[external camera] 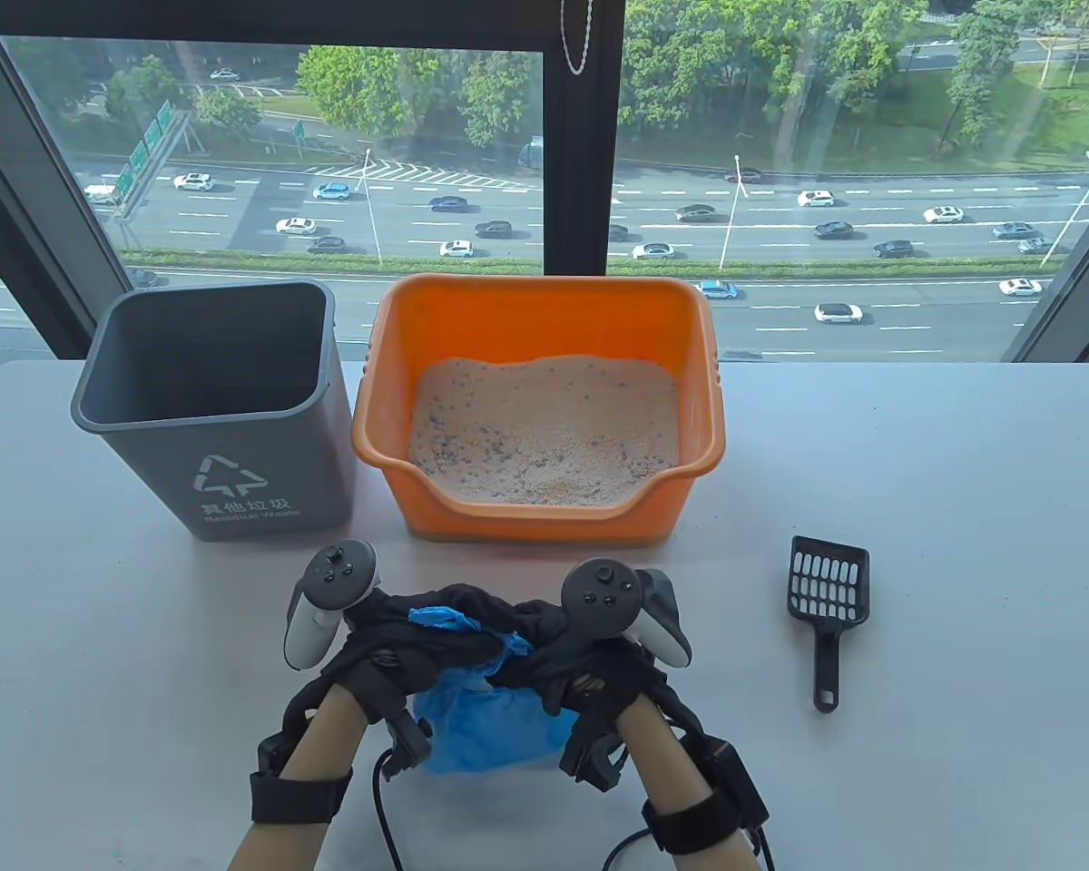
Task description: Scoop cat litter
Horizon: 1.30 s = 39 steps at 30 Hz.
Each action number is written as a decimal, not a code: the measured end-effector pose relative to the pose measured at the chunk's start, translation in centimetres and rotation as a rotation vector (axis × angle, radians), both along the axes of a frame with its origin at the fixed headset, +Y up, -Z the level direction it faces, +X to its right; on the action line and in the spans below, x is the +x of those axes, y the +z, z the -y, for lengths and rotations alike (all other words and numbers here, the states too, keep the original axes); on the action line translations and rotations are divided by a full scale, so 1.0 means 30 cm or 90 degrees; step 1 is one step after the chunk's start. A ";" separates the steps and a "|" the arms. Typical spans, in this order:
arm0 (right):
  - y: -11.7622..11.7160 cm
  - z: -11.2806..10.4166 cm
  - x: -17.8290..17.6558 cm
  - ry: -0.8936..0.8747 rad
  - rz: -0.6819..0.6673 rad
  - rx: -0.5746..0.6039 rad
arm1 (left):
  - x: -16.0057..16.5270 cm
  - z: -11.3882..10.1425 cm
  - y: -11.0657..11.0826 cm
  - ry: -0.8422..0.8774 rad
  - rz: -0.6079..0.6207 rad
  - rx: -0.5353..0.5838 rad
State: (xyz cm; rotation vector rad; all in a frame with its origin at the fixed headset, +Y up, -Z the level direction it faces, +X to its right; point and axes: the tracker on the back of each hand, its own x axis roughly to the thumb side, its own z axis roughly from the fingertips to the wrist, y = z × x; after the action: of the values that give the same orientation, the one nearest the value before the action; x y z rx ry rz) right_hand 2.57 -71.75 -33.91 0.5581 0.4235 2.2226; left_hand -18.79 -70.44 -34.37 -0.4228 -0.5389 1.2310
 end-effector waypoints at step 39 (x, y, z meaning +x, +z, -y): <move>-0.014 0.059 0.027 -0.301 0.060 -0.184 | 0.063 -0.045 0.153 -0.326 -0.111 0.349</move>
State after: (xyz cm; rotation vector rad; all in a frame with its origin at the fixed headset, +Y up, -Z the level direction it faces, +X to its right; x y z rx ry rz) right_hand 3.37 -73.51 -34.32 0.3521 0.4959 1.6914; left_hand -16.91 -69.09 -29.79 0.0204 -0.5488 0.5839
